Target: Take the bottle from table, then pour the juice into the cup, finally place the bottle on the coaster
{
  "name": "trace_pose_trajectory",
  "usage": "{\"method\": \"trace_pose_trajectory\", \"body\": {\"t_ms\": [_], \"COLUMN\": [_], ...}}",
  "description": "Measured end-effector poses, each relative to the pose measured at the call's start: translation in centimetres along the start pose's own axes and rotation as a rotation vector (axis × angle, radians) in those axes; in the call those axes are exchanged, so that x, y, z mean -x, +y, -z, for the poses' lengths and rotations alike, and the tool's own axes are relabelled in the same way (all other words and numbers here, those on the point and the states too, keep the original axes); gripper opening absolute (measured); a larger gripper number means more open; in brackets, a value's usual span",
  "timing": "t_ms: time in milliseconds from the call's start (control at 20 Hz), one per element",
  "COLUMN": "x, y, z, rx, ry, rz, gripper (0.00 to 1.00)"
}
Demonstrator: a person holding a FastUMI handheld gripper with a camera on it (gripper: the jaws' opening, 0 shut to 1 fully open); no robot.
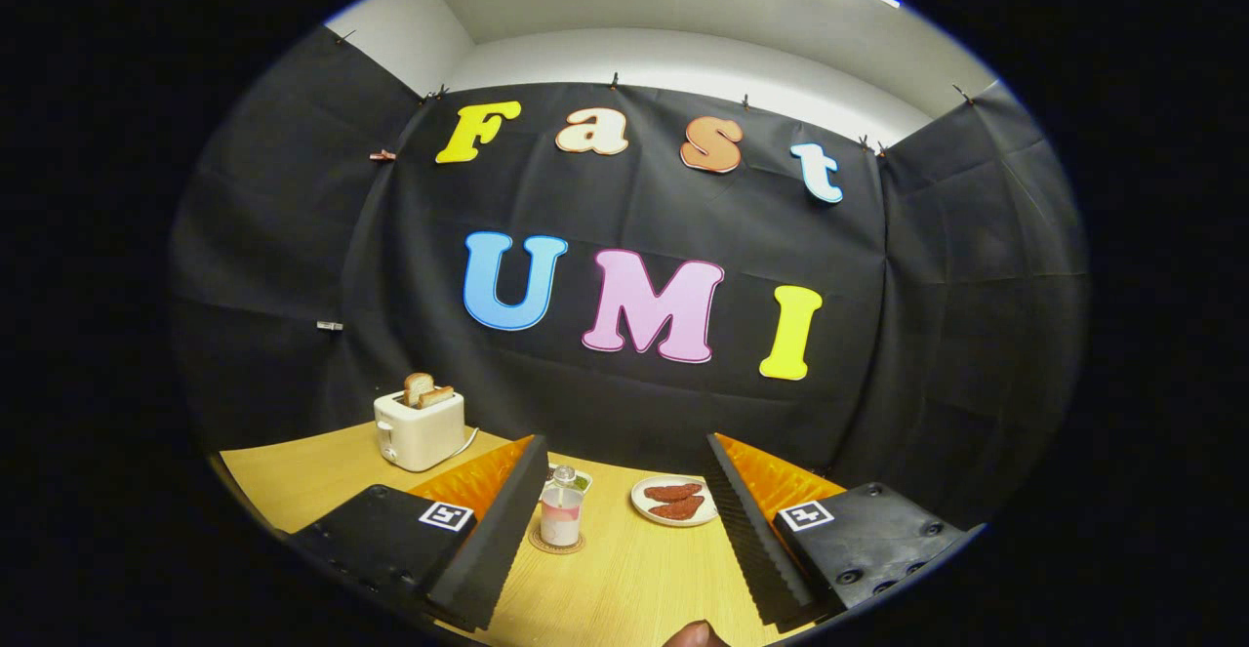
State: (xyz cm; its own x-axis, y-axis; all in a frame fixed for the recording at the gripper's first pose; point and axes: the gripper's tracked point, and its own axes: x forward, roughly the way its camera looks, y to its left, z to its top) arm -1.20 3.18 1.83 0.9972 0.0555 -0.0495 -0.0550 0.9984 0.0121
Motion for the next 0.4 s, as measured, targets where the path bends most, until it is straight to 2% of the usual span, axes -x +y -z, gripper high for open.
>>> {"method": "trace_pose_trajectory", "body": {"t_ms": [400], "x": [0.36], "y": [0.13], "z": [-0.28], "rx": [0.015], "ry": [-0.004], "rz": [-0.007], "gripper": [0.97]}}
